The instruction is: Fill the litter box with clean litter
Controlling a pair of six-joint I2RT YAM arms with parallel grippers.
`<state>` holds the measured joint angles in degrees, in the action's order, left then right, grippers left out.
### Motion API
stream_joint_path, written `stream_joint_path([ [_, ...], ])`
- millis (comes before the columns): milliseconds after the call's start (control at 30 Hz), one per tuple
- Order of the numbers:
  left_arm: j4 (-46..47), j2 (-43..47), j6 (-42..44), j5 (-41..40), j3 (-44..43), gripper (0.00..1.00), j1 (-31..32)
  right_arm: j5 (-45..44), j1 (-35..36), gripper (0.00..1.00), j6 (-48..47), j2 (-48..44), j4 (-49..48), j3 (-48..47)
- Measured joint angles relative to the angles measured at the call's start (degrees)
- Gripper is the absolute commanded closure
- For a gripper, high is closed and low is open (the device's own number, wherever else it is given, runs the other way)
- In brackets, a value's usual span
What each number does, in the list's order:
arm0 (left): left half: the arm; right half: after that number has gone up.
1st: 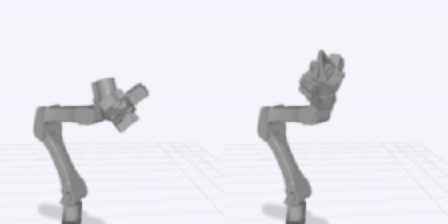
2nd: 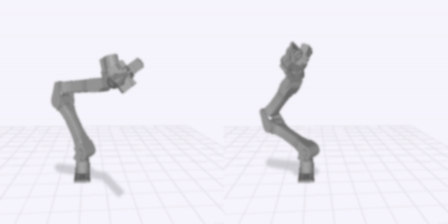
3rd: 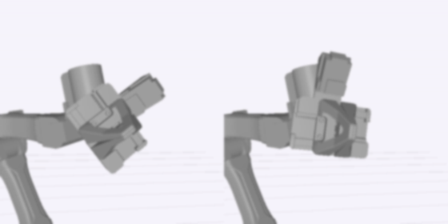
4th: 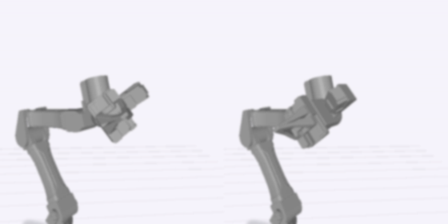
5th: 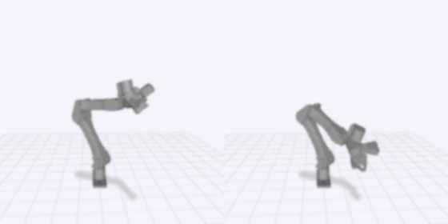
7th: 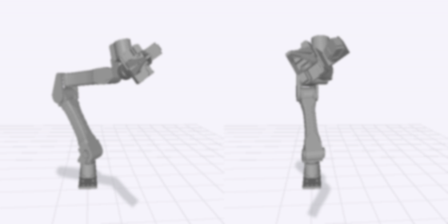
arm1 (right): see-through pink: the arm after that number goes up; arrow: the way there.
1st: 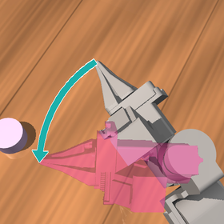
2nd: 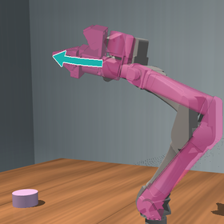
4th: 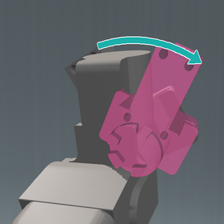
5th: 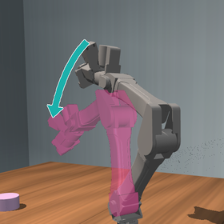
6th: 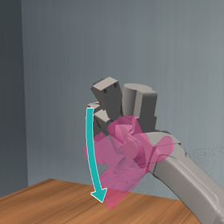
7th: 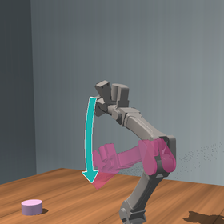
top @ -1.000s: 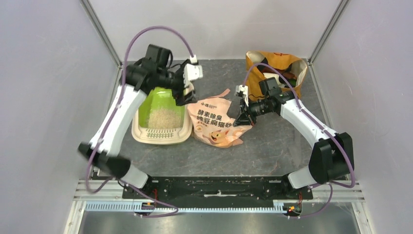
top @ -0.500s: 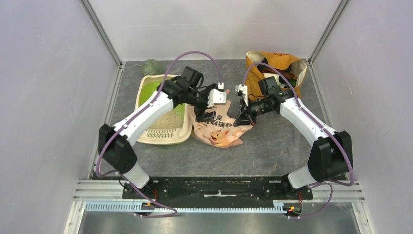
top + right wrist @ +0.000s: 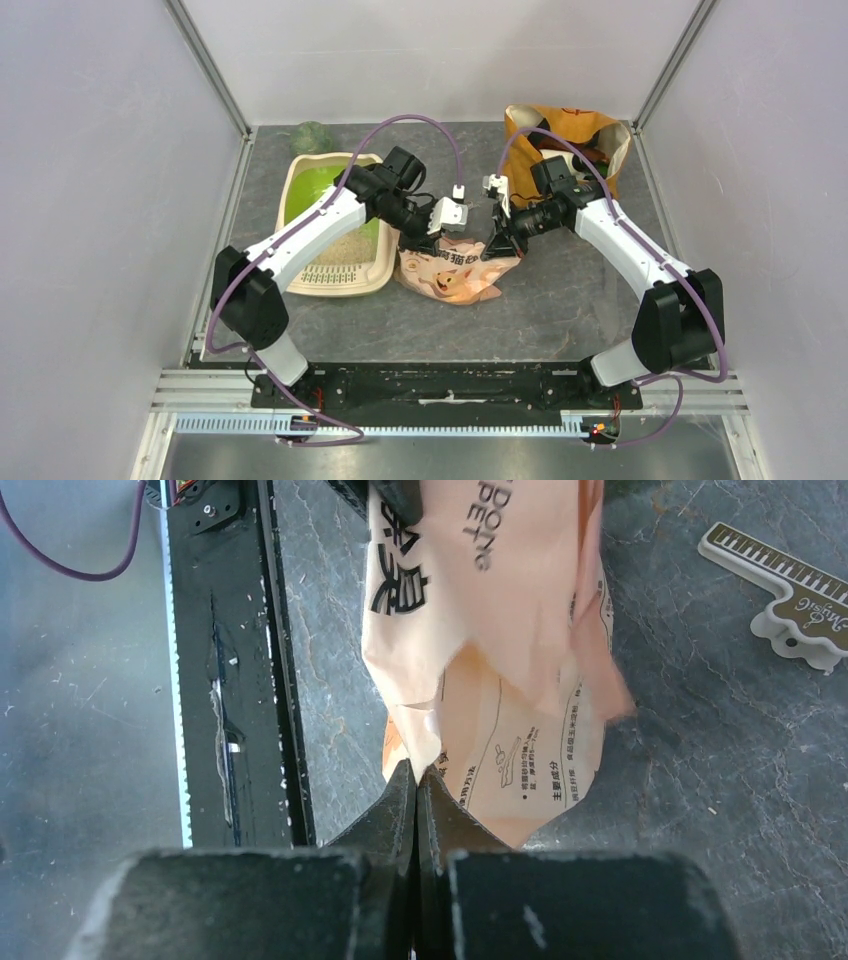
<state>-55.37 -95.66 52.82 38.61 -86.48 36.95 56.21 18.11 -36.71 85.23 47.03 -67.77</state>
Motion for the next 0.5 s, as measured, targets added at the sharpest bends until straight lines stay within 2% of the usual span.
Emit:
stream_joint_path([
  [167, -0.5, -0.2, -0.1, 0.7, 0.0, 0.98, 0.2, 0.7, -1.5, 0.76, 0.0, 0.0, 3.5, -1.0],
  [333, -1.1, -0.2, -0.2, 0.8, 0.0, 0.98, 0.1, 2.1, -7.0, 0.63, -1.4, 3.2, 14.0, -6.6],
  [433, -1.2, -0.2, -0.6, 1.0, 0.0, 0.98, -0.2, 2.7, -8.6, 0.65, -4.3, 6.5, 20.2, -9.2],
  [500, -1.1, -0.2, -1.3, 1.0, 0.0, 0.98, -0.6, 2.7, -8.7, 0.88, -5.8, 7.6, 23.6, -9.2],
])
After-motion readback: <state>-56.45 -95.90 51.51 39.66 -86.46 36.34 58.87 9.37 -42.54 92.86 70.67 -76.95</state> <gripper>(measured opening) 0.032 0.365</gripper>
